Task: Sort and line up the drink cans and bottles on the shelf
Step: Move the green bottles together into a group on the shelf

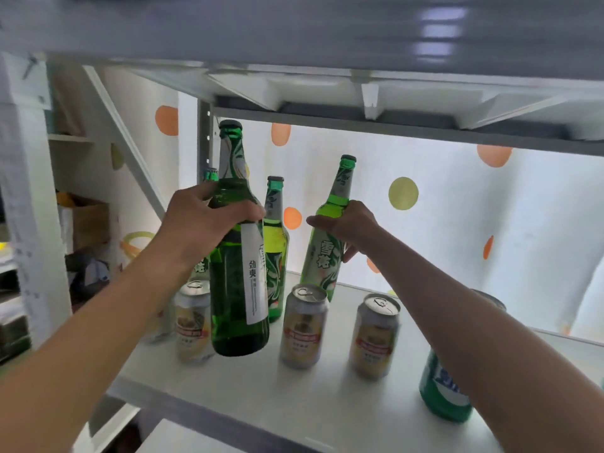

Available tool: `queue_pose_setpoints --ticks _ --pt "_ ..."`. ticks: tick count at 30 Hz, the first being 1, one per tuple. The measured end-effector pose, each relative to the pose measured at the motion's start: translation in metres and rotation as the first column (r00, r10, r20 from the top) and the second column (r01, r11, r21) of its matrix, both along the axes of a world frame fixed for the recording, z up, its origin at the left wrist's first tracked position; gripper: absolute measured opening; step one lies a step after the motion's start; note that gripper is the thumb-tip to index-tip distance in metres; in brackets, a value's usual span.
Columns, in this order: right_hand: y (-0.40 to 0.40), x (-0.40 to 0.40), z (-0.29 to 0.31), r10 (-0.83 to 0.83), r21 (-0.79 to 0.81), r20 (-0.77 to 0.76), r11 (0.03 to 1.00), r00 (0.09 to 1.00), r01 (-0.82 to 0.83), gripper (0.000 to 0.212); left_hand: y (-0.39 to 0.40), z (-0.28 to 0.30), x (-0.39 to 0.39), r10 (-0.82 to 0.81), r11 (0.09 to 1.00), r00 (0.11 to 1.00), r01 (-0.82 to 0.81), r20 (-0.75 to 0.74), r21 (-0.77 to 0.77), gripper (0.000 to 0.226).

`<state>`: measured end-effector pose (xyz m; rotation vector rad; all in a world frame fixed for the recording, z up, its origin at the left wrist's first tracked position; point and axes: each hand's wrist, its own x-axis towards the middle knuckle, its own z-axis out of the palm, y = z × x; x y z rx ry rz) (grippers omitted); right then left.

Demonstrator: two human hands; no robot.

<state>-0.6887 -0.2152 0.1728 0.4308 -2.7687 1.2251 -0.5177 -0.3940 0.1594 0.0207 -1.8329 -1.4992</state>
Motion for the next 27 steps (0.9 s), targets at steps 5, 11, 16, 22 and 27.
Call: queue_pose_setpoints --ticks 5,11,16,22,27 --pt "-0.006 0.006 -0.026 -0.011 -0.010 0.019 1.000 1.000 0.012 0.058 0.000 -0.009 -0.003 -0.035 0.998 0.999 0.036 0.010 -0.050 0.039" --pt "-0.010 0.013 -0.033 -0.031 -0.070 0.165 0.997 0.986 0.043 0.057 0.003 -0.015 -0.003 0.010 0.990 0.999 -0.005 0.033 -0.141 0.047" --pt "-0.016 0.017 -0.028 -0.033 0.001 0.145 0.999 0.989 0.033 0.065 0.000 -0.019 -0.002 0.035 0.990 0.998 -0.028 0.050 -0.137 0.050" --pt "-0.025 0.014 -0.013 -0.001 0.032 0.123 0.999 0.992 -0.003 0.068 -0.008 -0.022 0.000 0.073 0.986 0.995 -0.061 0.073 -0.156 0.051" --pt "-0.029 0.013 -0.015 0.036 0.055 0.103 0.998 0.994 -0.042 0.059 -0.015 -0.029 0.001 0.084 0.986 0.995 -0.075 0.056 -0.150 0.052"
